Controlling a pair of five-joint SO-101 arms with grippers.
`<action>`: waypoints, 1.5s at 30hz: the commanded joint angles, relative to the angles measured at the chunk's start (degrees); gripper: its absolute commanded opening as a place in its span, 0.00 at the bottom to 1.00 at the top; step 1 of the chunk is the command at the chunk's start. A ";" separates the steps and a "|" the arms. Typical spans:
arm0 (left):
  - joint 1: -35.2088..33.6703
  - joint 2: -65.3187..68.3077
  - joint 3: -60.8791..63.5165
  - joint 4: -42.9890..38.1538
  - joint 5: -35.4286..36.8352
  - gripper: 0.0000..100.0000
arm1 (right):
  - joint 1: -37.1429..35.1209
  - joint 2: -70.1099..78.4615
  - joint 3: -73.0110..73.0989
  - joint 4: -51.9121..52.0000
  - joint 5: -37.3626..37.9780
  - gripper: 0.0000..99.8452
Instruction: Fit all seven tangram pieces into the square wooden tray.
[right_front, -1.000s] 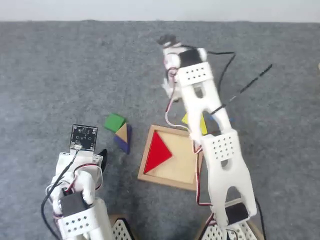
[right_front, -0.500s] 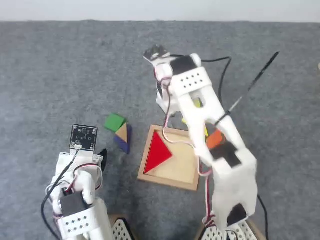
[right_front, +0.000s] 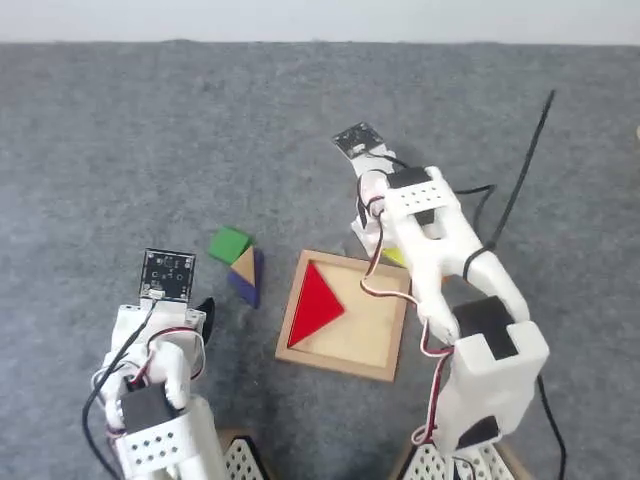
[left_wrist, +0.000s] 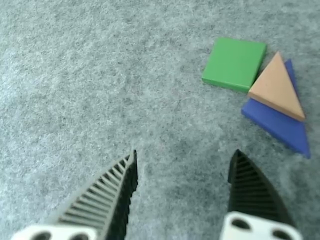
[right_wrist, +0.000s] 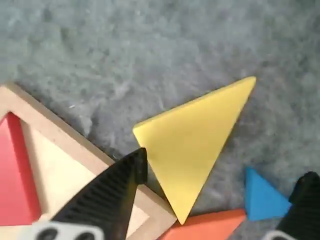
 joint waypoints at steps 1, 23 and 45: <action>0.00 0.26 -0.40 -0.18 -0.62 0.28 | 0.40 -4.44 -0.53 -0.57 0.70 0.44; 0.00 0.26 -0.40 -0.18 -0.62 0.28 | -3.56 11.91 -15.91 3.30 -4.31 0.44; 0.00 0.26 -0.40 -0.18 -0.62 0.28 | -1.54 17.80 -19.34 3.65 -8.09 0.33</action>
